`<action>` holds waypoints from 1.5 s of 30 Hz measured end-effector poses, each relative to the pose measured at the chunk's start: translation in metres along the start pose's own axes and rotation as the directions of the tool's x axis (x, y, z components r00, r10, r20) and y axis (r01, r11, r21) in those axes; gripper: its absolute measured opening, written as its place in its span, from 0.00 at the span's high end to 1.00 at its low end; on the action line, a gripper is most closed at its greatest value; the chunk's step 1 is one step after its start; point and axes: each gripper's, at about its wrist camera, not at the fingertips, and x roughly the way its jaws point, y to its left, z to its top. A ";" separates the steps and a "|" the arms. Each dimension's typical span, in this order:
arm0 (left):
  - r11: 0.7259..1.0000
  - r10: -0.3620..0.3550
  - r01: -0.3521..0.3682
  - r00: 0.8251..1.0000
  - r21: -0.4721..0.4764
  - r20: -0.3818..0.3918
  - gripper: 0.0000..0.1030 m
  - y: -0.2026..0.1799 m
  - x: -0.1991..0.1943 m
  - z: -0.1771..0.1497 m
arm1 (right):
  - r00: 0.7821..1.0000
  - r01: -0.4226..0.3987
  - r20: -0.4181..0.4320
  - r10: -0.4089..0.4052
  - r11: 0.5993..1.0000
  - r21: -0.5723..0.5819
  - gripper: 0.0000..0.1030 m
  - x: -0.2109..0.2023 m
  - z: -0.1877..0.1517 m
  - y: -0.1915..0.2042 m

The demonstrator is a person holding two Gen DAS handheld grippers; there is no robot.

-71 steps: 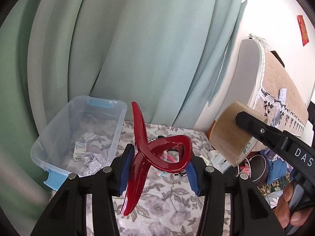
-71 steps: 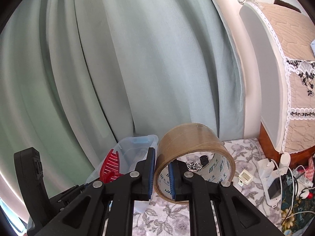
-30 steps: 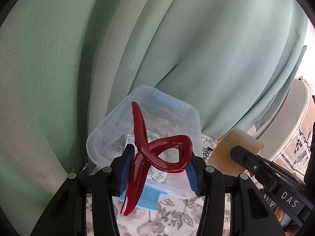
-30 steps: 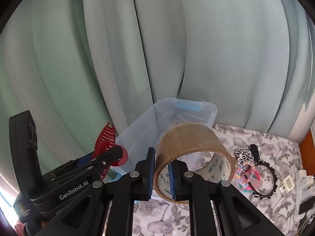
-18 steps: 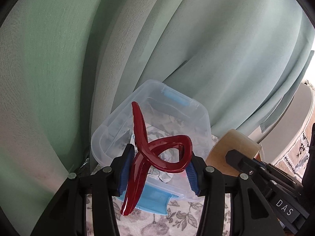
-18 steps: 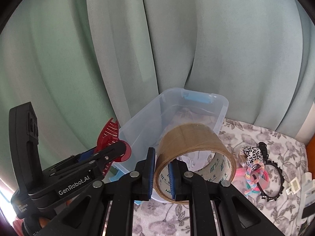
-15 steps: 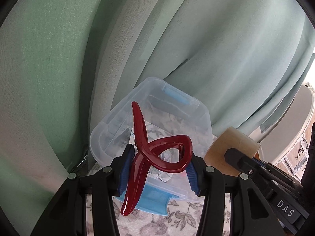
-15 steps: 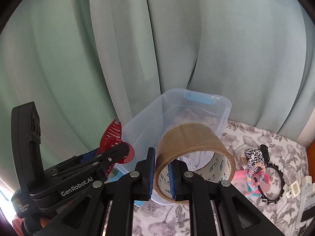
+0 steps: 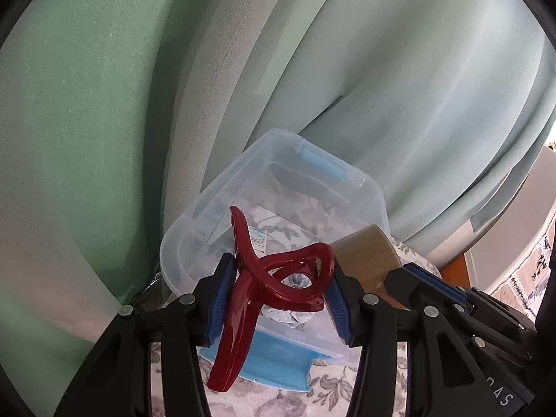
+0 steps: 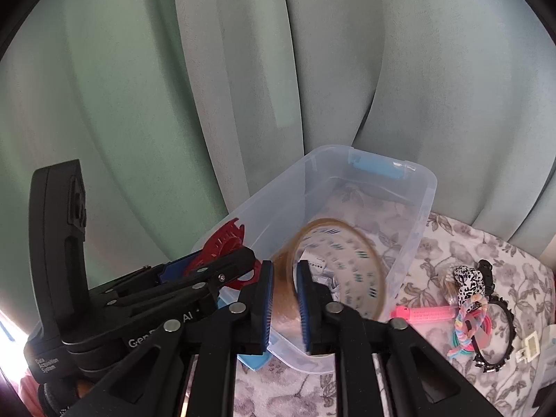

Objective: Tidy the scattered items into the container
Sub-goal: 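Carry the red claw and tape roll over the clear box and release both inside, then withdraw both tools toward the remaining hair accessories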

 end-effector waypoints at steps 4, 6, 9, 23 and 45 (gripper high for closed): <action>1.000 -0.011 0.011 1.000 -0.027 -0.003 0.50 0.005 -0.001 0.002 | 1.000 0.005 -0.011 -0.005 0.999 0.035 0.83 0.003 0.000 -0.008; 1.000 -0.011 0.011 1.000 -0.027 -0.009 0.50 0.007 -0.009 0.000 | 1.000 0.004 -0.011 -0.003 0.999 0.046 0.83 0.004 0.001 -0.011; 1.000 -0.015 0.015 1.000 -0.021 -0.024 0.48 0.003 -0.004 -0.001 | 1.000 0.007 -0.008 -0.007 0.999 0.040 0.83 0.004 0.001 -0.010; 1.000 -0.021 0.021 0.999 0.011 -0.031 0.42 -0.014 -0.006 -0.003 | 0.999 0.036 -0.003 -0.036 0.997 0.062 0.83 -0.015 -0.005 -0.015; 0.987 -0.045 0.041 0.999 0.156 0.021 0.36 -0.085 -0.055 -0.016 | 0.987 0.079 0.124 -0.102 0.981 0.176 0.50 -0.101 -0.030 -0.044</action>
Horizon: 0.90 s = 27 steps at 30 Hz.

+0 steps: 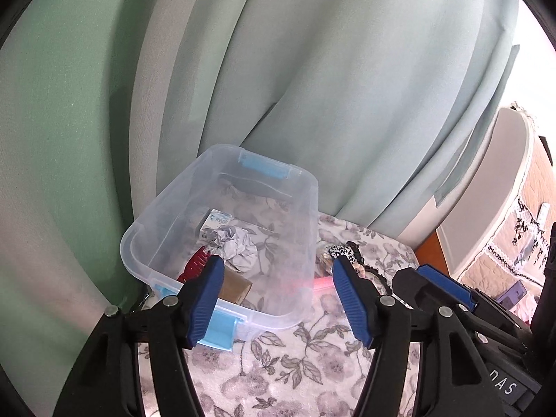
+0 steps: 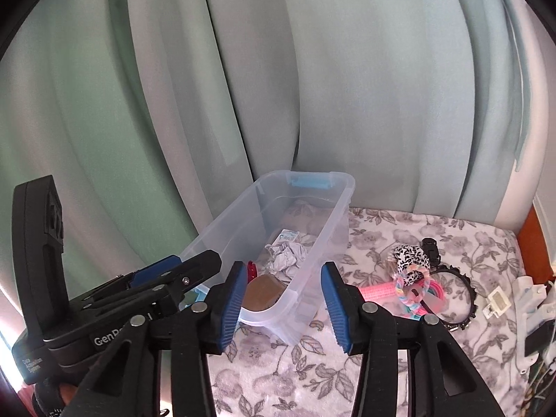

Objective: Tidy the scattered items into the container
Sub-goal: 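Withdraw both tools toward the remaining hair accessories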

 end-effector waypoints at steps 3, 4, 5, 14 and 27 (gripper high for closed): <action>0.999 0.000 -0.001 1.000 0.032 0.006 0.36 -0.015 -0.006 -0.001 | 1.000 0.001 0.025 -0.002 1.000 0.026 0.47 -0.014 -0.001 -0.010; 0.999 0.001 -0.001 1.000 0.043 0.008 0.35 -0.021 -0.008 -0.002 | 0.999 0.004 0.033 -0.005 0.999 0.037 0.47 -0.018 -0.002 -0.014; 0.999 0.001 -0.001 1.000 0.054 0.009 0.35 -0.027 -0.009 -0.003 | 0.999 0.006 0.040 -0.008 0.999 0.049 0.47 -0.022 -0.003 -0.018; 0.988 -0.019 0.020 1.000 0.154 -0.005 0.35 -0.086 -0.014 -0.015 | 0.990 0.039 0.126 -0.058 0.988 0.148 0.47 -0.072 -0.016 -0.067; 0.958 -0.042 0.055 0.998 0.282 -0.049 0.35 -0.158 -0.008 -0.040 | 0.960 0.134 0.197 -0.201 0.942 0.306 0.47 -0.127 -0.036 -0.147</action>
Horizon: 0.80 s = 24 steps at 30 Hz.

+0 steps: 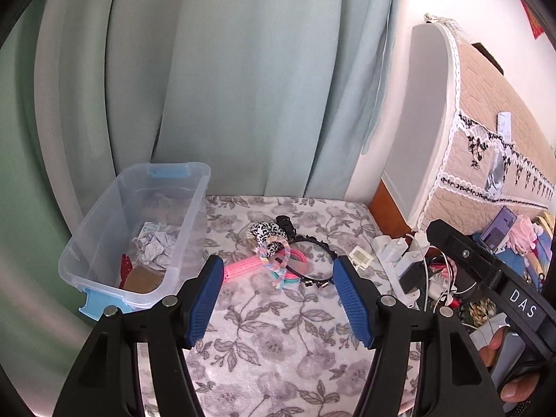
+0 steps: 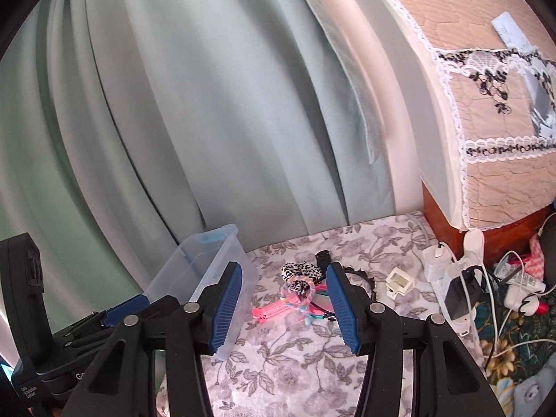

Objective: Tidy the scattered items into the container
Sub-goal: 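Withdraw both tools toward the remaining hair accessories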

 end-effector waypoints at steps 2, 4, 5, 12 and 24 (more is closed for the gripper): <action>1.000 -0.001 0.001 1.000 0.010 -0.007 0.35 -0.007 0.003 -0.001 | 1.000 0.014 0.005 -0.014 1.000 0.015 0.47 -0.003 0.000 -0.010; 1.000 -0.001 0.002 1.000 0.016 -0.018 0.35 -0.013 0.006 -0.002 | 1.000 0.031 0.005 -0.031 0.999 0.025 0.47 -0.003 -0.001 -0.017; 1.000 -0.001 0.001 1.000 0.018 -0.025 0.35 -0.015 0.009 -0.003 | 0.999 0.041 0.005 -0.041 0.999 0.029 0.47 -0.004 -0.001 -0.021; 1.000 0.006 -0.004 0.995 0.020 -0.096 0.35 -0.022 0.036 -0.011 | 0.997 0.067 -0.037 -0.065 0.996 0.063 0.38 0.007 -0.008 -0.044; 1.000 0.020 -0.024 0.969 -0.015 -0.244 0.35 -0.012 0.099 -0.033 | 0.980 0.091 -0.183 -0.073 0.991 0.095 0.35 0.057 -0.033 -0.072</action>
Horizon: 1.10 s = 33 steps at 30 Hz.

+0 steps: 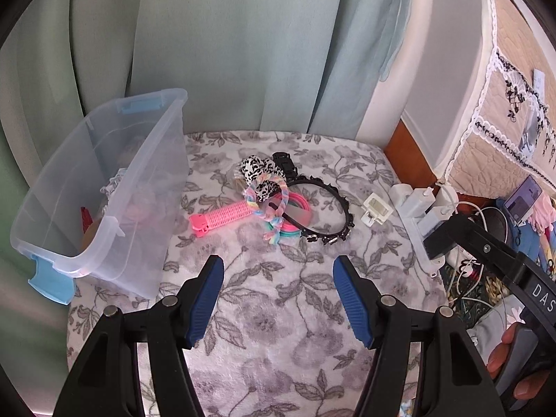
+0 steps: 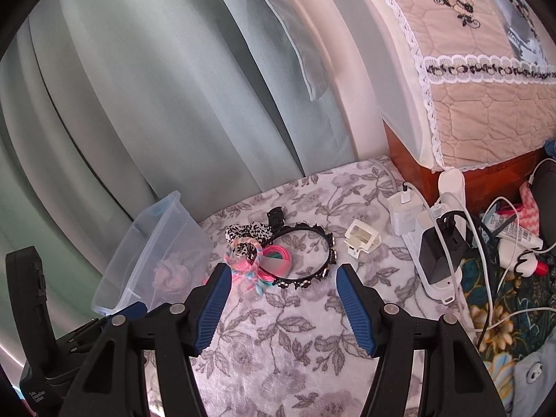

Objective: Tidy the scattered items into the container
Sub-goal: 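Withdraw both tools toward the remaining hair accessories, then grasp the rainbow fuzzy hair tie with the left tool while the right tool approaches the white plastic holder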

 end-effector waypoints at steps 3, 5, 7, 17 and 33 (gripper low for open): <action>1.000 0.007 -0.008 1.000 -0.018 -0.027 0.35 0.003 0.017 0.000 | 0.999 0.013 -0.042 -0.012 1.000 0.012 0.35 0.017 -0.003 -0.008; 1.000 0.009 -0.011 0.999 -0.028 -0.045 0.35 0.005 0.028 0.001 | 0.998 0.019 -0.064 -0.018 1.000 0.015 0.35 0.027 -0.005 -0.012; 0.999 0.006 -0.008 0.998 -0.035 -0.061 0.35 0.007 0.038 0.001 | 0.996 0.031 -0.085 -0.030 0.999 0.015 0.35 0.038 -0.006 -0.016; 0.996 -0.008 -0.001 0.994 -0.088 -0.107 0.36 0.021 0.087 0.013 | 0.982 0.133 -0.138 -0.129 0.991 0.025 0.35 0.084 -0.007 -0.035; 0.992 -0.074 0.062 0.991 -0.110 -0.112 0.37 0.035 0.140 0.033 | 0.953 0.271 -0.141 -0.267 0.963 0.009 0.35 0.148 -0.001 -0.050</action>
